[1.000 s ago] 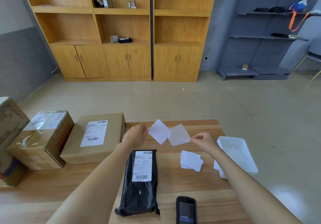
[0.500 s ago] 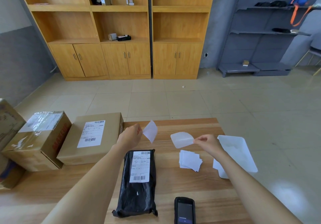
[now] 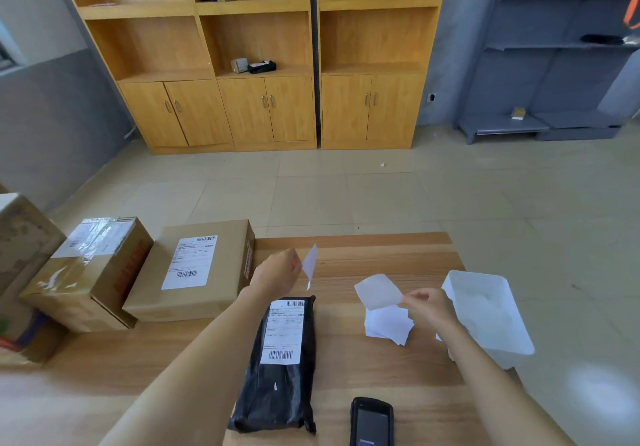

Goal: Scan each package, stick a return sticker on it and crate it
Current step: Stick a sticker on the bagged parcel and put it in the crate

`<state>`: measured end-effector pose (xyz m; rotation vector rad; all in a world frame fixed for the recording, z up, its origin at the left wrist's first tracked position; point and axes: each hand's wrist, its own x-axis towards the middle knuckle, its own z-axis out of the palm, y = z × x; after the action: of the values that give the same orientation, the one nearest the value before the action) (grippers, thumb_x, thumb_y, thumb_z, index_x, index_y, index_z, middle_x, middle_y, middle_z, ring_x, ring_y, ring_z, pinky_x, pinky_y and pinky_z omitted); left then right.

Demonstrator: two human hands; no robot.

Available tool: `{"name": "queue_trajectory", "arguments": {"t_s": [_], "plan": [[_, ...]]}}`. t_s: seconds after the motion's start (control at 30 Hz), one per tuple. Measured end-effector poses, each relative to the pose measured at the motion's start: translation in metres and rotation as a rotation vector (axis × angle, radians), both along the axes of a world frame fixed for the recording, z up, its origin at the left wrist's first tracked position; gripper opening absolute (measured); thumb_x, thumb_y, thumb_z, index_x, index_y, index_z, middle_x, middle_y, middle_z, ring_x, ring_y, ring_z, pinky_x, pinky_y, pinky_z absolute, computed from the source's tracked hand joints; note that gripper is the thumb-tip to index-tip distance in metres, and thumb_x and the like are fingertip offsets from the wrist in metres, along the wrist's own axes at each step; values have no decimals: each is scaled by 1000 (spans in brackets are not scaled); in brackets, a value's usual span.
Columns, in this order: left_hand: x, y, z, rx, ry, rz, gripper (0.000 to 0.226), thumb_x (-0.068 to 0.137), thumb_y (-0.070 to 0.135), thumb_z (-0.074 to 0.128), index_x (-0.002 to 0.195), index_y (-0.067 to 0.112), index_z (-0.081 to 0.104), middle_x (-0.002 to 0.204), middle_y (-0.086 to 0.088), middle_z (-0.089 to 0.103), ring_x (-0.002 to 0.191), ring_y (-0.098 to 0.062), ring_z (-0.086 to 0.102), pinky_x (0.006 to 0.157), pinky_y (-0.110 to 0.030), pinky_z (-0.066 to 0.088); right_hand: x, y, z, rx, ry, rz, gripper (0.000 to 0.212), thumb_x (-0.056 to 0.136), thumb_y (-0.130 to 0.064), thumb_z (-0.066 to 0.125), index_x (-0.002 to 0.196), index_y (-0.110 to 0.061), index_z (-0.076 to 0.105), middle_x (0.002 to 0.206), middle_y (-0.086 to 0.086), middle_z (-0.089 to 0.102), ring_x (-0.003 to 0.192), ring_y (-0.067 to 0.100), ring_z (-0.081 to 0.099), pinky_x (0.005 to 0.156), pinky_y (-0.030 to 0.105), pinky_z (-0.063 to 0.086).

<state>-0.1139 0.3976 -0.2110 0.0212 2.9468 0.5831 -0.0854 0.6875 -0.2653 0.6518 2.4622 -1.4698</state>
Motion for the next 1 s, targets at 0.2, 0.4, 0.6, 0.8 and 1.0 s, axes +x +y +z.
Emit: {"name": "queue_trajectory", "arguments": {"t_s": [0.2, 0.4, 0.6, 0.8, 1.0], "plan": [[-4, 24, -12, -31, -51, -22, 26, 97, 19, 34, 104, 6, 56, 101, -10, 64, 88, -30, 58, 67, -31, 40, 0, 4, -34, -26, -45, -11, 13, 82, -18, 68, 93, -10, 69, 90, -1, 65, 91, 18, 58, 77, 24, 38], [-5, 38, -24, -36, -103, -37, 27, 98, 21, 34, 108, 8, 56, 106, -8, 64, 93, -28, 59, 74, -33, 46, 2, 13, -53, -29, -122, -27, 10, 82, -14, 64, 72, -13, 62, 69, -2, 54, 76, 19, 50, 58, 24, 36], [-9, 38, -28, -45, -126, -44, 26, 98, 20, 35, 107, 10, 56, 106, -8, 64, 94, -28, 60, 78, -36, 48, 5, 18, -68, 3, -183, -10, 26, 81, -13, 61, 94, 9, 66, 85, 25, 63, 72, 25, 53, 61, 27, 32], [-10, 43, -25, -37, -120, -58, 27, 99, 20, 35, 108, 9, 57, 105, -8, 65, 92, -26, 61, 77, -34, 48, 1, 17, -58, -16, -163, 4, 19, 85, -12, 63, 96, 2, 70, 100, 14, 69, 80, 17, 52, 63, 26, 37], [-8, 43, -20, -36, -92, -69, 27, 99, 20, 34, 109, 9, 57, 105, -7, 65, 91, -25, 60, 68, -29, 44, -4, 6, -35, -43, -80, 14, 10, 84, -13, 64, 91, -12, 71, 94, -1, 66, 90, 14, 56, 66, 22, 39]]}}
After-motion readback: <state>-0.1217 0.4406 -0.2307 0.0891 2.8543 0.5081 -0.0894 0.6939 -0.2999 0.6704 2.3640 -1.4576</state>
